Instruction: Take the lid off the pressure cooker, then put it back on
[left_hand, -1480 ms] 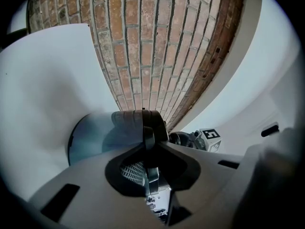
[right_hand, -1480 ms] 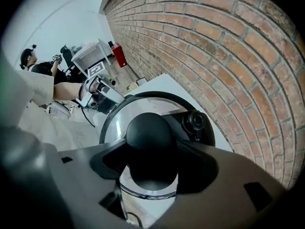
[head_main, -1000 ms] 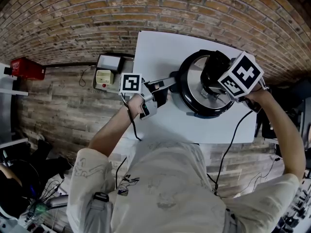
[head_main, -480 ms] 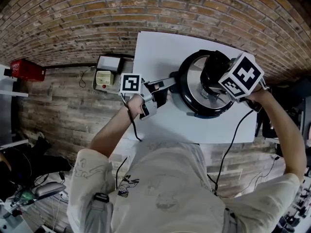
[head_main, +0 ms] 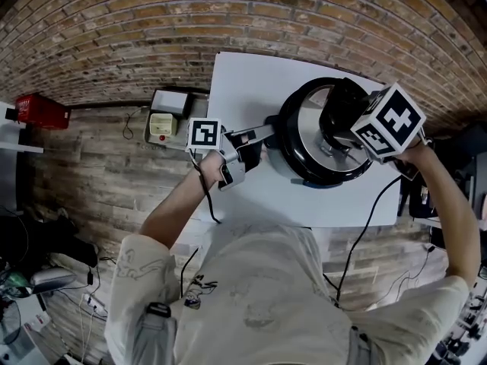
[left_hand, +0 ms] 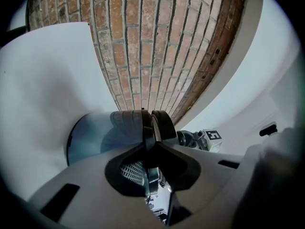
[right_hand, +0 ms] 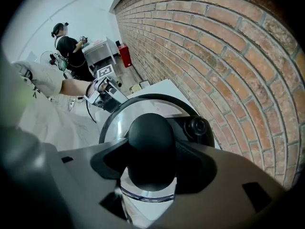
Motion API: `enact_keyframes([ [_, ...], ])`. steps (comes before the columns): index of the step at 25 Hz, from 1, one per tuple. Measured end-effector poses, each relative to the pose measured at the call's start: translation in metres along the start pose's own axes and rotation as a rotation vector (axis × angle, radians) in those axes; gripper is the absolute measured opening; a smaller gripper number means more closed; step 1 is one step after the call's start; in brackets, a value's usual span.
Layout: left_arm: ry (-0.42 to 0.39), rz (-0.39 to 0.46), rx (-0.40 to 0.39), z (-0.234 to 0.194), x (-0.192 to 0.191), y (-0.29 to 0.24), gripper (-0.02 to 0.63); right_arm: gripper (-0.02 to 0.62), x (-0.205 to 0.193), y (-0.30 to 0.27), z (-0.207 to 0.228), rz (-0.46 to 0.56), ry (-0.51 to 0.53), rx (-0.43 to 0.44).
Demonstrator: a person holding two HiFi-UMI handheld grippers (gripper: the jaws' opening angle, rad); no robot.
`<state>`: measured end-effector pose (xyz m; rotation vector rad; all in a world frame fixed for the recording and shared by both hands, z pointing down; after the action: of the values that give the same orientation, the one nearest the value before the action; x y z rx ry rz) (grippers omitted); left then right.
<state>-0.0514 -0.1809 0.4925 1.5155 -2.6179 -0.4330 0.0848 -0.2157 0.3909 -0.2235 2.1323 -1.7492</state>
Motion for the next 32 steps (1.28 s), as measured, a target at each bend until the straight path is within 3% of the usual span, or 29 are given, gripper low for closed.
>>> enact_keyframes([
  [7,0.0,-0.002,0.001,-0.002,0.0,0.001,0.071,0.293,0.002,0.008,-0.007,0.015,-0.019,0.046],
  [21,0.01,0.013,0.009,0.0,0.001,0.002,0.071,0.293,0.0,0.052,0.012,0.047,-0.044,-0.019],
  [28,0.019,0.031,0.009,-0.003,0.001,0.002,0.071,0.293,-0.021,0.055,0.015,0.049,-0.101,-0.013],
  [32,0.035,0.041,0.015,-0.004,0.0,0.004,0.069,0.293,-0.049,0.059,0.021,0.06,-0.196,-0.005],
])
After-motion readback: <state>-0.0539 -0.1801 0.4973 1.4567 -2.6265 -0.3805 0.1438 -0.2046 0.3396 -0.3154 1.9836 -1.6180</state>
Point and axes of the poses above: the fingertips, and each gripper's own axes: y backward along the fingers, z to its right, x out of its top, the point moved 2 cm from there along y, backward along the fingers, and after that the axes turned 9 degrees about -x, right-handed, at the moved point
